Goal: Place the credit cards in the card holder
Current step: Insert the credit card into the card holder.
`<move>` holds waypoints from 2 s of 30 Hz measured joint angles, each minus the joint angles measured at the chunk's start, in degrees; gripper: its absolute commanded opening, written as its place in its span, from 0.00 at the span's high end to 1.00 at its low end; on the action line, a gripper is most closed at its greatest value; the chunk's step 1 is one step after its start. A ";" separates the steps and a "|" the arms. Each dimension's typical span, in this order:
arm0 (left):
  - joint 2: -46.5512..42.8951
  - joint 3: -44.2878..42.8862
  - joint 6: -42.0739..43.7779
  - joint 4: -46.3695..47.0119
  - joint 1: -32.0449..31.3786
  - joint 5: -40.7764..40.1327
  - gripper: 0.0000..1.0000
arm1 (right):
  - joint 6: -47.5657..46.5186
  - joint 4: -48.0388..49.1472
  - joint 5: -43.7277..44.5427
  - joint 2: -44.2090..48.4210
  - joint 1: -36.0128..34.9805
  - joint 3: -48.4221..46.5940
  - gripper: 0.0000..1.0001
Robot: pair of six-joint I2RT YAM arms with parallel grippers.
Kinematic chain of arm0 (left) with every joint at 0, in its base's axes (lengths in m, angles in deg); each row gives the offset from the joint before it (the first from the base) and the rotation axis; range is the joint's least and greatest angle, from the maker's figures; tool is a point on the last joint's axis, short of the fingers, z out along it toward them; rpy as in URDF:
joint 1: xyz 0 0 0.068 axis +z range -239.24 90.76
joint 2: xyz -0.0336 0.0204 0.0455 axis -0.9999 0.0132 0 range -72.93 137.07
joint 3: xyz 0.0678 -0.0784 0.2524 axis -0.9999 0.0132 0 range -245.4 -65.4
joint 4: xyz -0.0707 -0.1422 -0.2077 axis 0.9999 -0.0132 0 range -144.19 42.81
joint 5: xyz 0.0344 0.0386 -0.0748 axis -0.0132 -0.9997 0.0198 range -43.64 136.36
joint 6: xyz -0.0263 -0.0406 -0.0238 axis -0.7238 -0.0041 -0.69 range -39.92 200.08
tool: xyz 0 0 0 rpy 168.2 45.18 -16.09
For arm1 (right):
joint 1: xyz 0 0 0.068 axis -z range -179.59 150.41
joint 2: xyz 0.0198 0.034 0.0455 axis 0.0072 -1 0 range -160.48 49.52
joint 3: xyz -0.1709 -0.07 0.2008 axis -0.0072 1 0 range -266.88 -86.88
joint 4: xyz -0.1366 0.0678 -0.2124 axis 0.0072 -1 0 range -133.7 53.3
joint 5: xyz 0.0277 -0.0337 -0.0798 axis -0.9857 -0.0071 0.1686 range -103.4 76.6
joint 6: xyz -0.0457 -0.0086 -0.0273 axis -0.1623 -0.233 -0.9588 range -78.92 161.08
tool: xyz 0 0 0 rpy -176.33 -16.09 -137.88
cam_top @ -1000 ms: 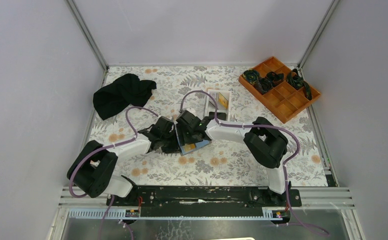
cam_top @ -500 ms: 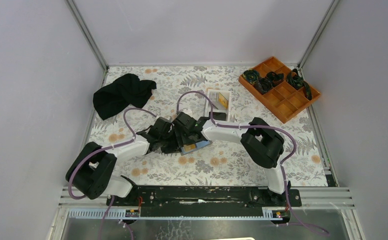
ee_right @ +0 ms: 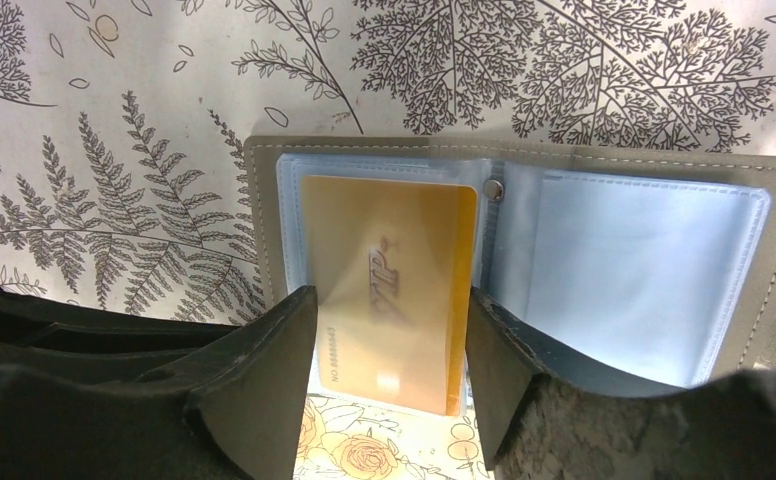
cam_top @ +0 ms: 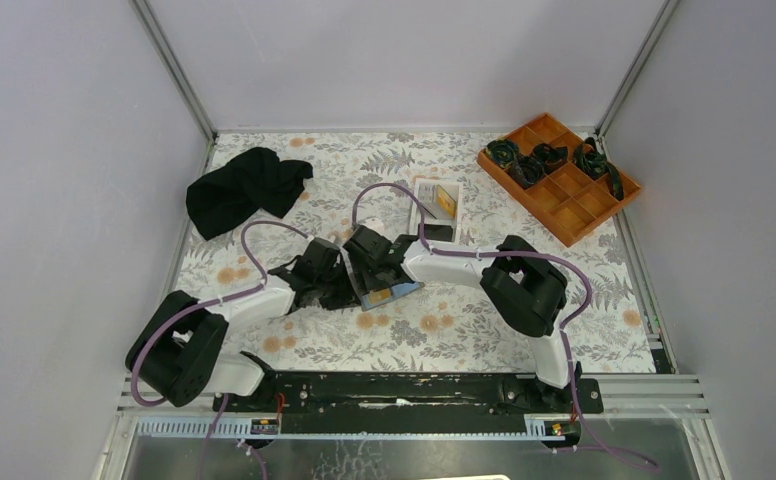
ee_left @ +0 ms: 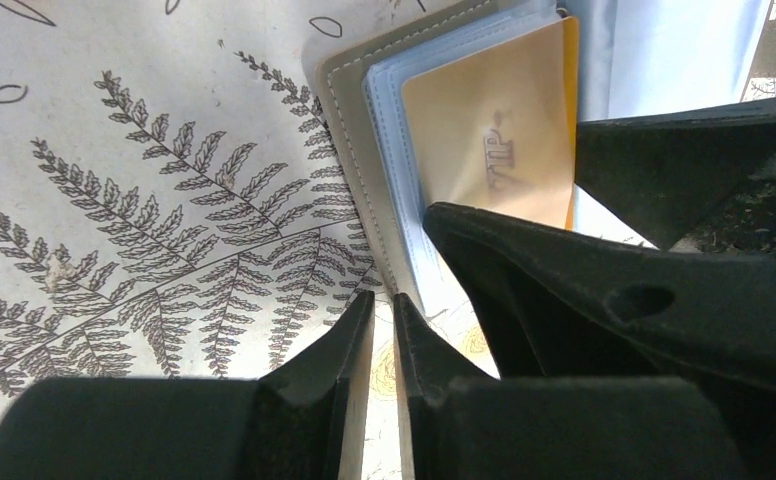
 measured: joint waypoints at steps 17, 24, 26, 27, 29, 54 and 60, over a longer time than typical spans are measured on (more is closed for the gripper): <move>-0.96 0.61 -1.53 -0.07 0.61 -1.75 0.81 | -1.73 0.66 0.85 0.09 -0.92 0.02 0.30; -2.03 0.61 -1.84 -0.26 1.16 -2.75 0.81 | -2.08 0.37 1.09 0.28 -0.96 0.13 0.25; -2.67 0.61 -1.84 -0.33 1.31 -3.19 0.80 | -2.40 -0.57 1.33 0.39 -0.96 0.13 0.25; -2.89 0.61 -1.86 -0.37 1.46 -3.39 0.80 | -2.64 -0.98 1.40 0.44 -0.96 0.11 0.24; -3.21 0.59 -1.84 -0.59 1.70 -3.69 0.80 | -2.93 -1.70 1.49 0.55 -0.94 0.11 0.23; -4.37 -2.86 -2.36 -4.39 2.69 -6.99 0.78 | -8.11 -7.13 1.25 2.19 0.02 -4.02 0.10; -4.37 -4.07 -2.56 -4.83 3.30 -7.54 0.78 | -9.14 -7.50 1.25 3.32 1.49 -5.70 0.11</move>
